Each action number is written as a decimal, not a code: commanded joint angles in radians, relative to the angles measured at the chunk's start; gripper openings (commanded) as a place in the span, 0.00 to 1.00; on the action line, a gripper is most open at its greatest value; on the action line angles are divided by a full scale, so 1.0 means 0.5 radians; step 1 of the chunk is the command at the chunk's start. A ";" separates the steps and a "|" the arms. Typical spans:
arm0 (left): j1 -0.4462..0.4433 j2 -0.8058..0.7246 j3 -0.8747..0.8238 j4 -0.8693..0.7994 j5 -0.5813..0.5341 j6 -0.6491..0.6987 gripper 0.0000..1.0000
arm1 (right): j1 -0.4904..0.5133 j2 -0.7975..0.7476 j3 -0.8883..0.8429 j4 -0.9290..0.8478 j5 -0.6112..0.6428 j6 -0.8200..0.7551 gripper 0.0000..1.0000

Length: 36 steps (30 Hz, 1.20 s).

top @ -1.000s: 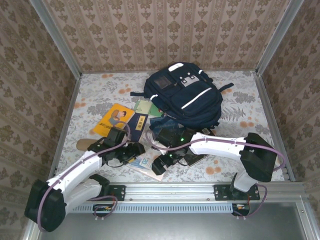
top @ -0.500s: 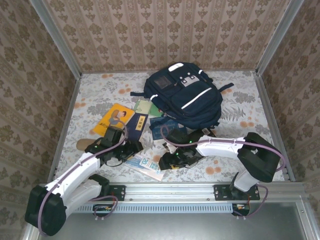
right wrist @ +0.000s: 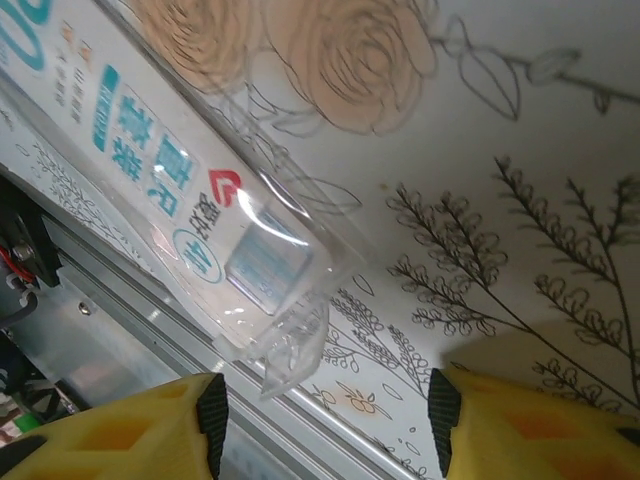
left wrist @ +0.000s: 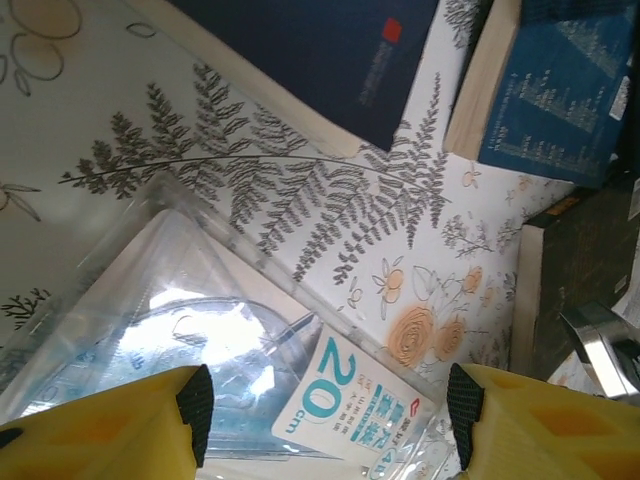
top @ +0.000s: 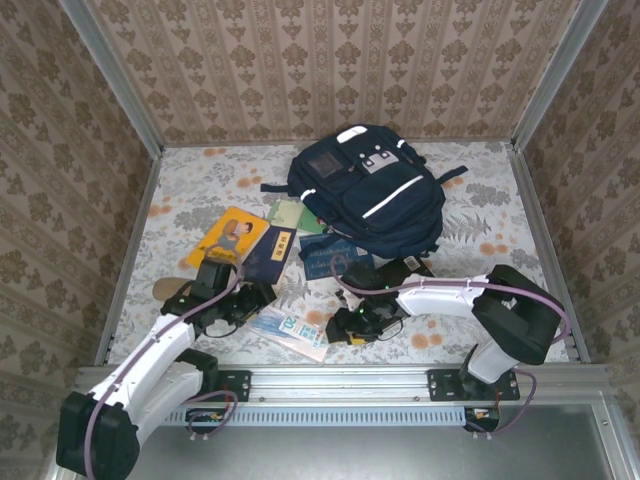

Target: Pack the student bag

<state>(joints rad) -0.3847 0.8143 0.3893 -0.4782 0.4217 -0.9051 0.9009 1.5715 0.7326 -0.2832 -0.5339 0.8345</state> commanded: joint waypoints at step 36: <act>0.153 -0.034 0.220 -0.202 0.071 0.035 0.70 | -0.356 -0.073 0.276 0.251 -0.242 0.401 0.00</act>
<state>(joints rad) -0.3222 0.7982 0.4664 -0.5308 0.4286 -0.8600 0.7452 1.5757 0.8303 -0.1608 -0.6243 0.9730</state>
